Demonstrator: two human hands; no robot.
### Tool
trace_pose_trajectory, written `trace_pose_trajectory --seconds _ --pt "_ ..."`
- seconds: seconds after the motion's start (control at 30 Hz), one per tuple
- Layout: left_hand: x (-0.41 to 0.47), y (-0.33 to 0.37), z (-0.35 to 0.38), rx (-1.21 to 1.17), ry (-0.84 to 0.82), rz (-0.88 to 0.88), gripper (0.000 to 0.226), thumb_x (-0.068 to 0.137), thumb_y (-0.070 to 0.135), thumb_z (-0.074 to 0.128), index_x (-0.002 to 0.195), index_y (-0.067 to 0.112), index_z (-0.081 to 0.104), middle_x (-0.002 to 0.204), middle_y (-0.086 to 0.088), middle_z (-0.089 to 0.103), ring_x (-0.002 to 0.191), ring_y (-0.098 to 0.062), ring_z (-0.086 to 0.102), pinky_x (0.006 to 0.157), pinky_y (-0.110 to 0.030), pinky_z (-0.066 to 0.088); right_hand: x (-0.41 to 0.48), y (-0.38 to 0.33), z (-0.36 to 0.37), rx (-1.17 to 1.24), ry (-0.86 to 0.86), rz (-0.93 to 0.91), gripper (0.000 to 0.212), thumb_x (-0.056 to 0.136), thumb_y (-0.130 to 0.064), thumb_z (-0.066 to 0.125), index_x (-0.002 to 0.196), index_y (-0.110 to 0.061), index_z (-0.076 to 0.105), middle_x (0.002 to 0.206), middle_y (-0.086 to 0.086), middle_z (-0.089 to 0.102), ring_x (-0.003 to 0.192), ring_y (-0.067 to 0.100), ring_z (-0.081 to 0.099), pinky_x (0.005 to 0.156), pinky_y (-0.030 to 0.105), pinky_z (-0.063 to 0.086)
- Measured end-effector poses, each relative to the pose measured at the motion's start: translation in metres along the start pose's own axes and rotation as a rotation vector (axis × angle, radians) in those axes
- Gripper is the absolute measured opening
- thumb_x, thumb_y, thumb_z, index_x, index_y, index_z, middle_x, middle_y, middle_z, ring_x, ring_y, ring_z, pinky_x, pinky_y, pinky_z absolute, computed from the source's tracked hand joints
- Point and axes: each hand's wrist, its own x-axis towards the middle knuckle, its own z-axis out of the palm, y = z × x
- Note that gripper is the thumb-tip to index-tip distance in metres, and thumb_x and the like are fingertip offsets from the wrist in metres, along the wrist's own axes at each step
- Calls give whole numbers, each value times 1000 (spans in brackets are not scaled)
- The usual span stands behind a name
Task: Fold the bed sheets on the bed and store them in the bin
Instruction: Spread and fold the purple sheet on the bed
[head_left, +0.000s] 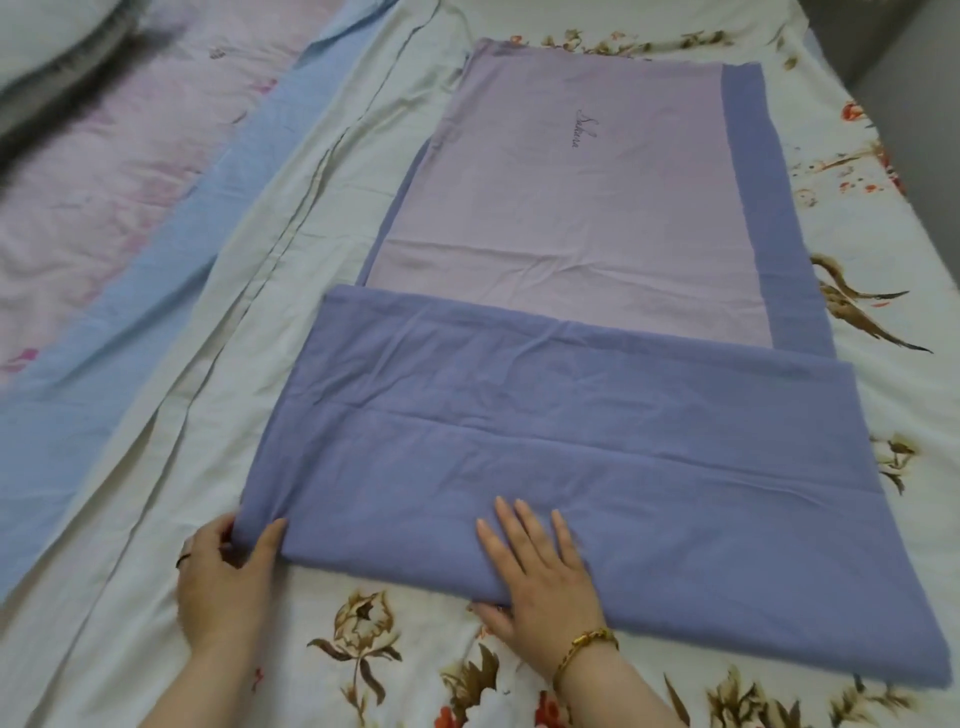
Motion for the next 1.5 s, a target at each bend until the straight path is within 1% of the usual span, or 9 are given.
trace_pose_trajectory --seconds 0.13,0.3,0.5,0.6,0.7,0.9,1.17,1.33,1.5 --pt "19 3 -16 -149 -110 44 14 84 13 65 84 -1 61 82 -13 57 78 -25 48 69 -30 33 -17 56 3 -176 109 -61 93 65 -61 34 147 -22 14 156 4 6 145 18 -8 114 39 1" --pt "38 5 -36 -174 -235 63 24 83 9 66 61 7 55 62 -6 52 58 -18 41 45 -8 33 -100 116 -15 -37 -3 266 63 91 -56 0 148 -29 0 156 -11 -10 142 2 -10 115 26 -5" --pt "16 -3 -26 -258 27 -149 27 90 21 56 103 -2 62 105 -23 63 96 -38 59 82 -36 46 -177 135 -18 255 186 1027 78 69 -40 35 132 7 42 112 43 53 93 57 58 73 63 48" --pt "-42 3 -8 -582 -208 -372 26 93 26 52 91 0 56 95 -19 58 88 -31 57 64 -23 54 -142 88 -45 629 433 1280 73 70 -39 47 119 15 48 113 34 54 101 48 56 88 49 44" --pt "-79 27 11 -877 -462 -538 44 96 27 45 129 -3 43 127 -19 50 123 -31 46 98 -29 43 -109 58 -55 1250 520 1480 40 91 -23 52 119 6 46 89 17 57 72 27 62 65 29 49" --pt "-80 61 39 -1078 -506 -691 46 93 26 52 136 13 41 137 -7 49 125 -21 49 95 -34 41 -89 70 -61 1950 562 1525 21 96 -26 44 98 -5 45 81 12 52 72 24 52 87 40 43" --pt "-71 41 42 -941 -490 -489 43 94 17 51 135 9 42 131 -10 53 117 -27 52 90 -39 44 -91 101 -67 1903 481 1565 25 91 -34 52 80 -12 46 69 5 45 37 11 43 41 20 46" --pt "-85 46 25 -964 -426 -368 43 93 16 53 134 8 42 123 -7 56 102 -19 54 85 -33 44 -114 106 -73 1464 589 1432 43 89 -23 57 124 1 50 119 15 55 107 31 53 82 33 43" --pt "-118 27 6 -954 -426 -317 41 92 18 54 131 10 44 112 -4 56 95 -20 57 81 -34 46 -157 106 -79 1374 562 1320 44 89 -22 58 126 1 50 131 15 52 119 32 49 88 30 37"
